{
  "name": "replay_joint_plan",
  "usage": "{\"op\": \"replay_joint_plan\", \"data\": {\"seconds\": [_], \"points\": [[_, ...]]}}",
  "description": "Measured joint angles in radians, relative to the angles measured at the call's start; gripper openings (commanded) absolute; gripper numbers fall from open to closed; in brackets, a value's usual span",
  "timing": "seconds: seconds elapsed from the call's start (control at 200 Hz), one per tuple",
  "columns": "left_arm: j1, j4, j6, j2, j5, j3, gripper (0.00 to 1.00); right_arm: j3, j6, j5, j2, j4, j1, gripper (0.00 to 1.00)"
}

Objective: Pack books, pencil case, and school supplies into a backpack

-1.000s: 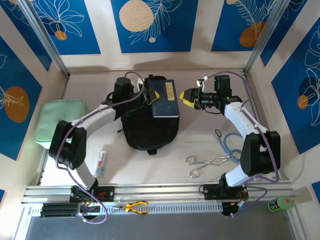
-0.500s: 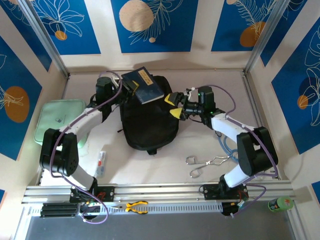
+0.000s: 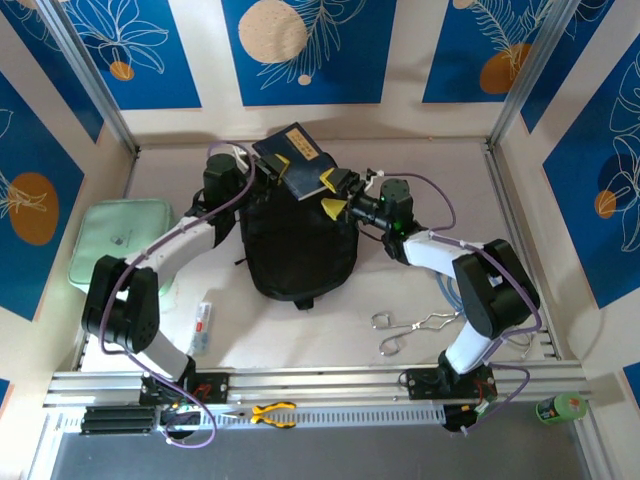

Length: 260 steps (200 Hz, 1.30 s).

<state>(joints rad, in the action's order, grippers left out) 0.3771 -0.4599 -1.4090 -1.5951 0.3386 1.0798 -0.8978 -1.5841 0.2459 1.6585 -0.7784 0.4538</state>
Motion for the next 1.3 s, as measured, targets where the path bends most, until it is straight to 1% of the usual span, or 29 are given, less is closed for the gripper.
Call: {"op": "replay_joint_plan", "data": {"seconds": [0.075, 0.14, 0.21, 0.275, 0.35, 0.4, 0.45, 0.495, 0.515, 0.58, 0.68, 0.825, 0.985, 1.055, 1.18, 1.3], "points": [[0.005, -0.014, -0.007, -0.011, 0.000, 0.000, 0.00, -0.035, 0.000, -0.016, 0.000, 0.017, 0.015, 0.66], [0.006, -0.020, -0.008, -0.020, 0.000, 0.000, 0.00, -0.051, 0.002, -0.027, 0.000, 0.019, 0.025, 0.55], [0.006, -0.020, -0.008, -0.029, 0.000, 0.000, 0.00, -0.057, 0.003, -0.037, 0.000, 0.027, 0.031, 0.41], [0.006, -0.019, -0.008, -0.031, 0.000, 0.000, 0.05, -0.058, 0.005, -0.040, 0.001, 0.039, 0.031, 0.25], [0.006, -0.019, -0.006, -0.031, 0.001, 0.002, 0.15, -0.058, 0.010, -0.040, 0.001, 0.058, 0.028, 0.12], [0.006, -0.017, 0.002, -0.031, 0.002, 0.002, 0.32, -0.063, 0.020, -0.032, 0.000, 0.072, 0.024, 0.06], [0.005, -0.014, 0.003, -0.031, 0.008, 0.002, 0.47, -0.073, 0.034, -0.026, 0.000, 0.100, 0.018, 0.05], [0.003, -0.006, 0.029, -0.031, 0.017, 0.002, 0.56, -0.077, 0.043, -0.022, 0.000, 0.127, 0.008, 0.04], [0.002, -0.002, 0.026, -0.031, 0.020, 0.002, 0.59, -0.077, 0.050, -0.021, 0.000, 0.138, 0.003, 0.04], [-0.006, 0.032, 0.073, -0.023, 0.031, -0.009, 0.67, -0.077, 0.076, -0.016, 0.000, 0.181, -0.016, 0.03], [-0.019, 0.150, 0.180, 0.010, 0.028, -0.054, 0.76, -0.076, 0.128, -0.009, -0.004, 0.254, -0.048, 0.03], [-0.030, 0.368, 0.373, 0.043, -0.023, -0.101, 0.77, -0.050, 0.226, -0.002, -0.066, 0.369, -0.094, 0.03], [-0.008, 0.475, 0.505, 0.040, -0.040, -0.132, 0.76, -0.042, 0.340, -0.007, -0.160, 0.489, -0.138, 0.03], [0.022, 0.496, 0.554, 0.020, -0.043, -0.124, 0.76, -0.042, 0.379, -0.013, -0.192, 0.533, -0.158, 0.03], [0.107, 0.531, 0.625, -0.050, -0.051, -0.080, 0.74, -0.032, 0.425, -0.030, -0.239, 0.601, -0.198, 0.03], [0.178, 0.536, 0.652, -0.121, -0.053, -0.035, 0.72, -0.003, 0.453, -0.050, -0.281, 0.658, -0.237, 0.03]]}}
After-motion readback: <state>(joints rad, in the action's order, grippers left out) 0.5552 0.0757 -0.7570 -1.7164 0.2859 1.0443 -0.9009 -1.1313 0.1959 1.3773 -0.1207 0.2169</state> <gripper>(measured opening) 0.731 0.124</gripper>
